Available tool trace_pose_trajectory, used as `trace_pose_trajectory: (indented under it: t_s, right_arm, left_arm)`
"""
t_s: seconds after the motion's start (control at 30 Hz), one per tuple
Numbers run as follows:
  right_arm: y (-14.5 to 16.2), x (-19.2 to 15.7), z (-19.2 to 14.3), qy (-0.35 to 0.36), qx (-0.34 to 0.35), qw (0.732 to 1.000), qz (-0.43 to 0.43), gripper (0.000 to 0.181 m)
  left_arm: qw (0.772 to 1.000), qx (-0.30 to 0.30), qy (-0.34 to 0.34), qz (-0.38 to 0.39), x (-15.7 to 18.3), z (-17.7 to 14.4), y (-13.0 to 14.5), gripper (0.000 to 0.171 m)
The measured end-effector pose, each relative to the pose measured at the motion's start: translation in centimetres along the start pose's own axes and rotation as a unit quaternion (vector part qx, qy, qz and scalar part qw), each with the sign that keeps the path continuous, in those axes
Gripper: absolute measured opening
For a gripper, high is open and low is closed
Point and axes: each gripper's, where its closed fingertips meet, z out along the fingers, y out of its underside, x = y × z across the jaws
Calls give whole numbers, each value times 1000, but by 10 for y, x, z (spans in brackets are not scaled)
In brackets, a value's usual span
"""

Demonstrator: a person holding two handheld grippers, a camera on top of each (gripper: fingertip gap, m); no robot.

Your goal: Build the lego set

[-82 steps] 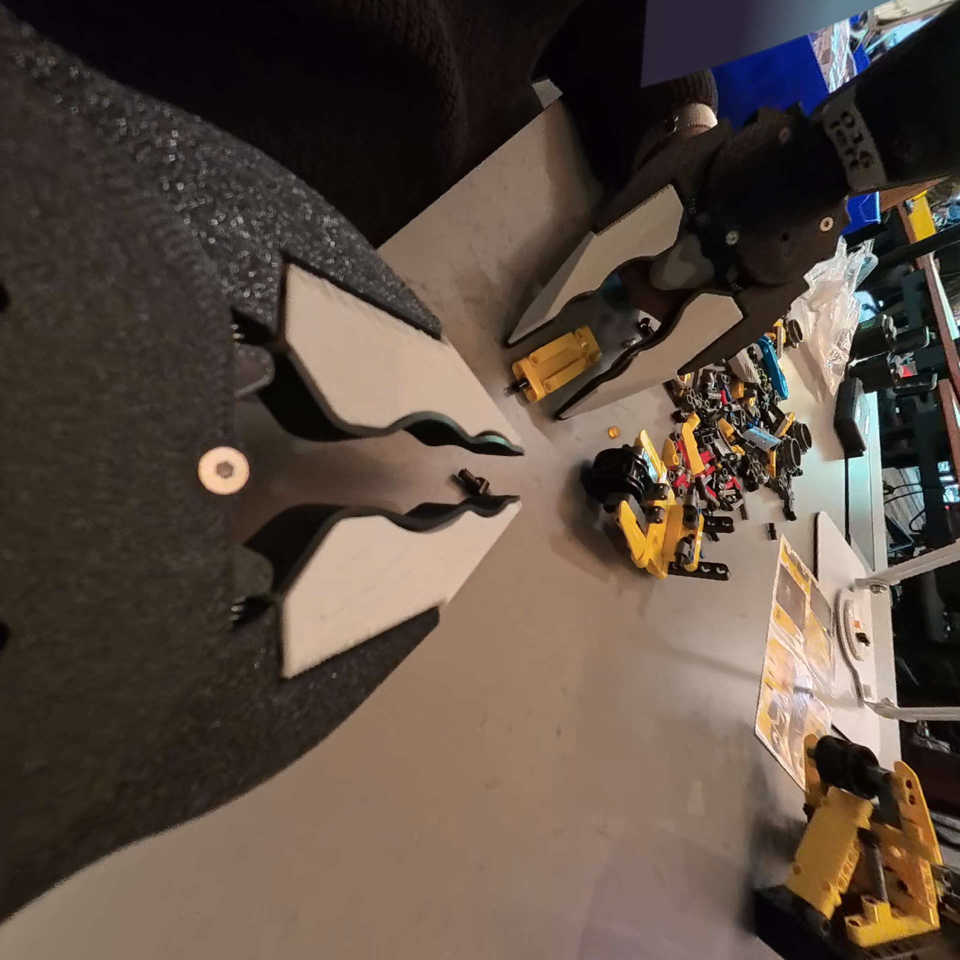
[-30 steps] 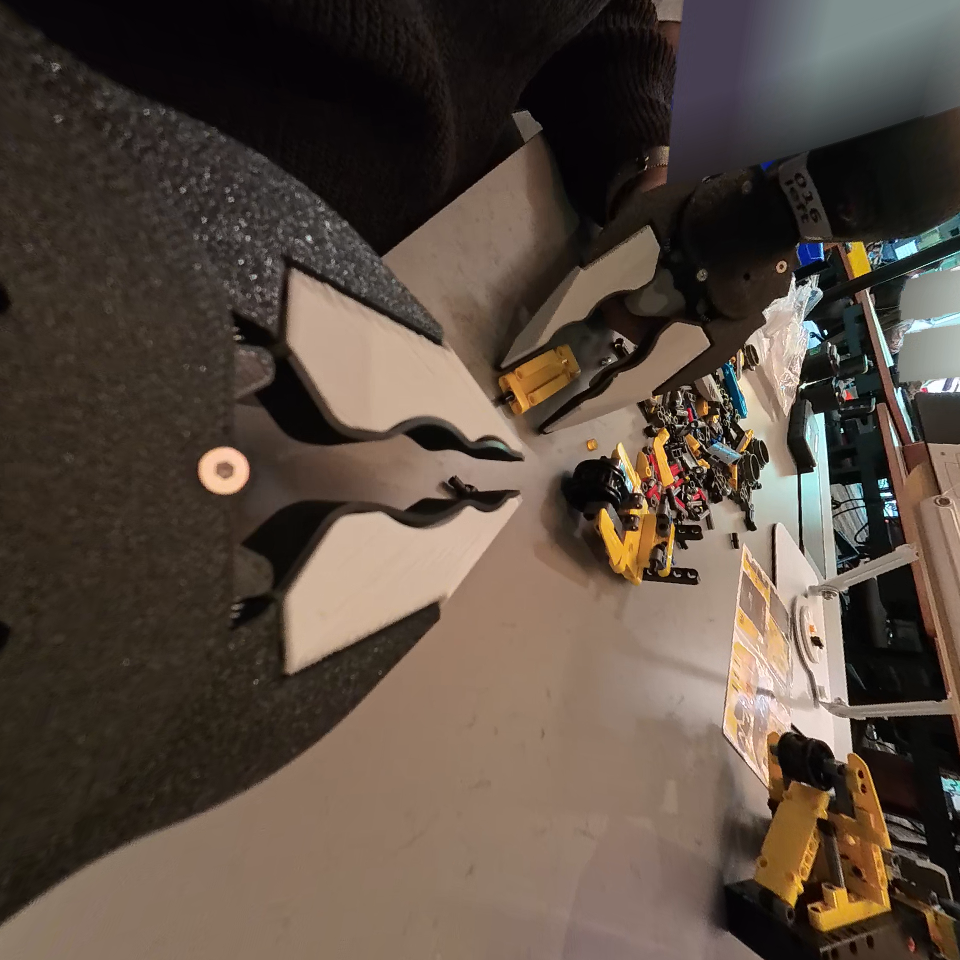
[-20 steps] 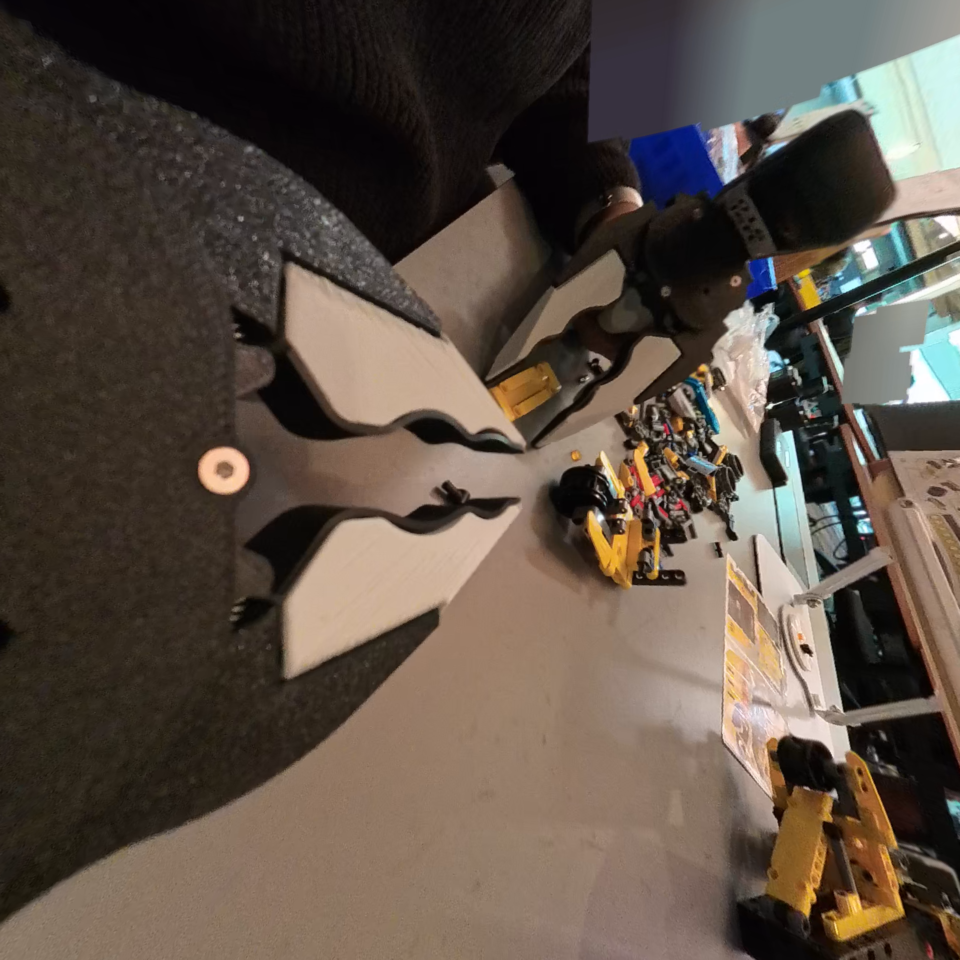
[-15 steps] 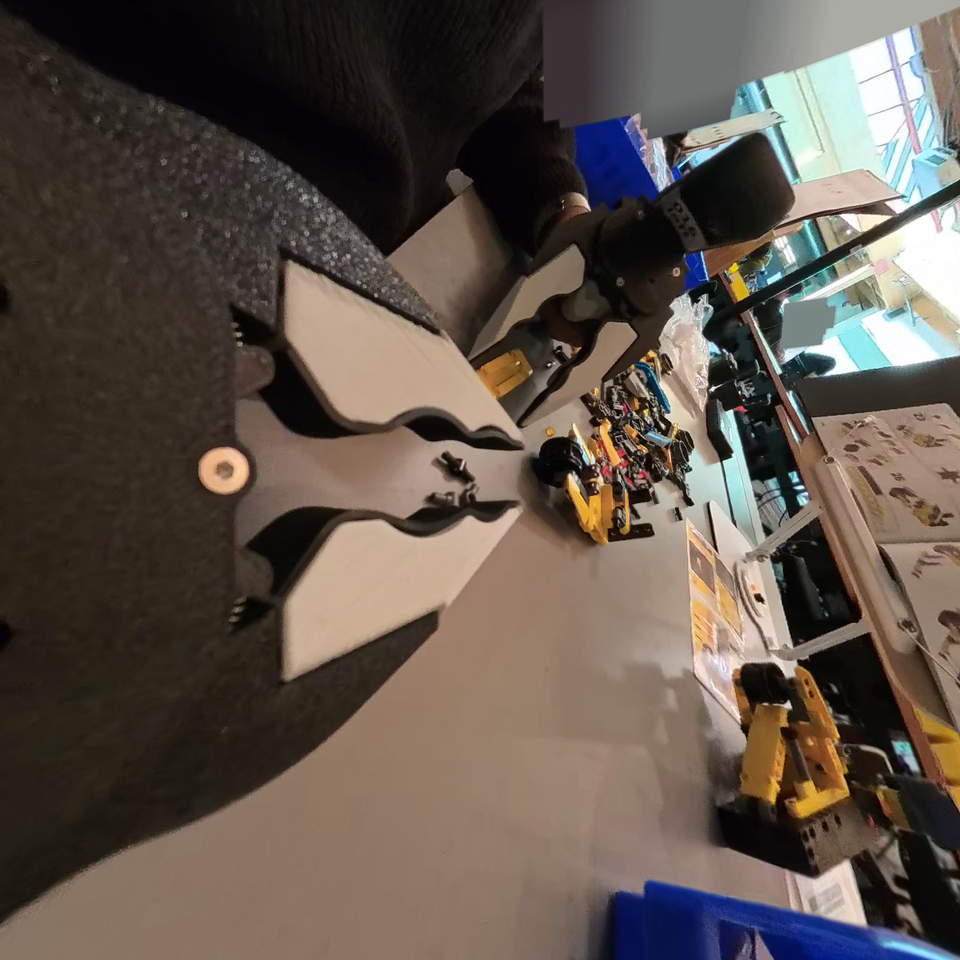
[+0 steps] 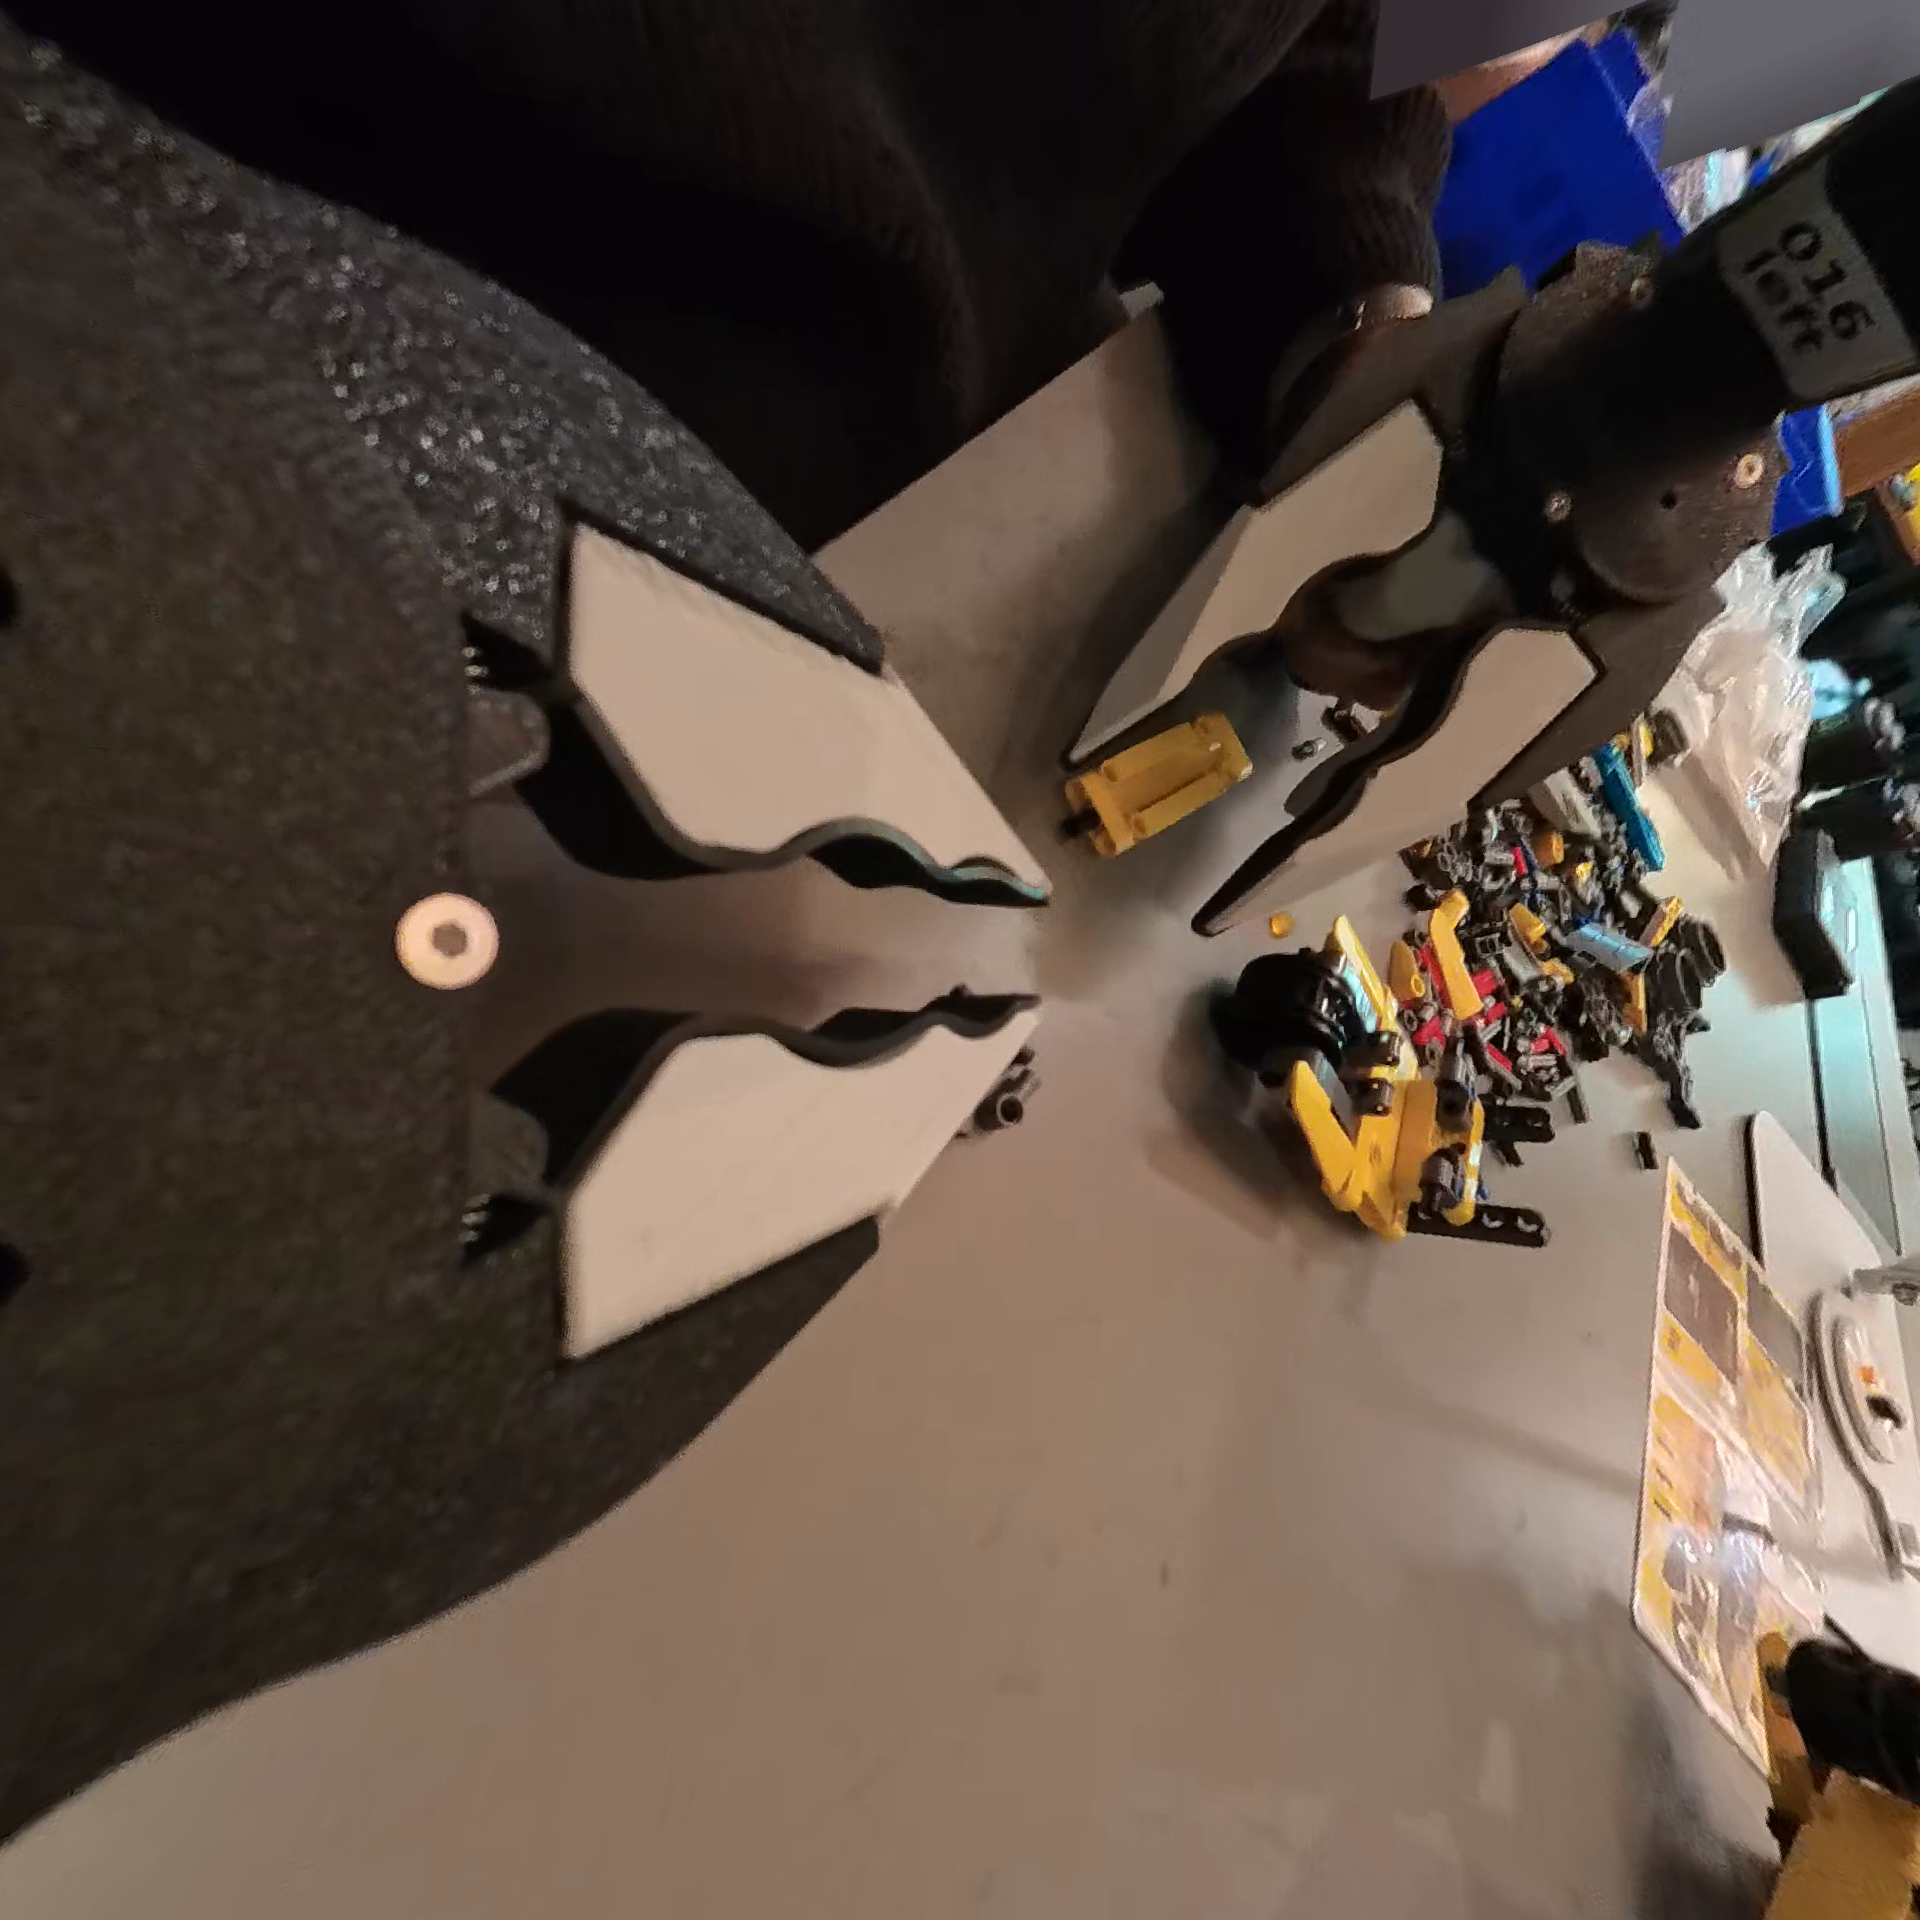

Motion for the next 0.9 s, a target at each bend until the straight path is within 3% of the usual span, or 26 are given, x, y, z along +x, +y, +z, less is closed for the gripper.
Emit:
trace_pose_trajectory:
  t_s: [0.13,0.5,0.63,0.9]
  right_arm:
    - [7,15,7,75,-37,997,-5,15]
    - [17,18,15,124,-88,986,-61,6]
    - [14,18,15,126,-76,987,-59,0]
    - [-5,9,9,59,11,998,11,0]
  left_arm:
    - [1000,8,-4,-8,-3,-2,-2,44]
    - [1000,-1,-15,5,-2,0,0,45]
    - [1000,5,-18,3,-4,-1,-1,45]
    - [999,41,-19,-15,-8,-8,-10,44]
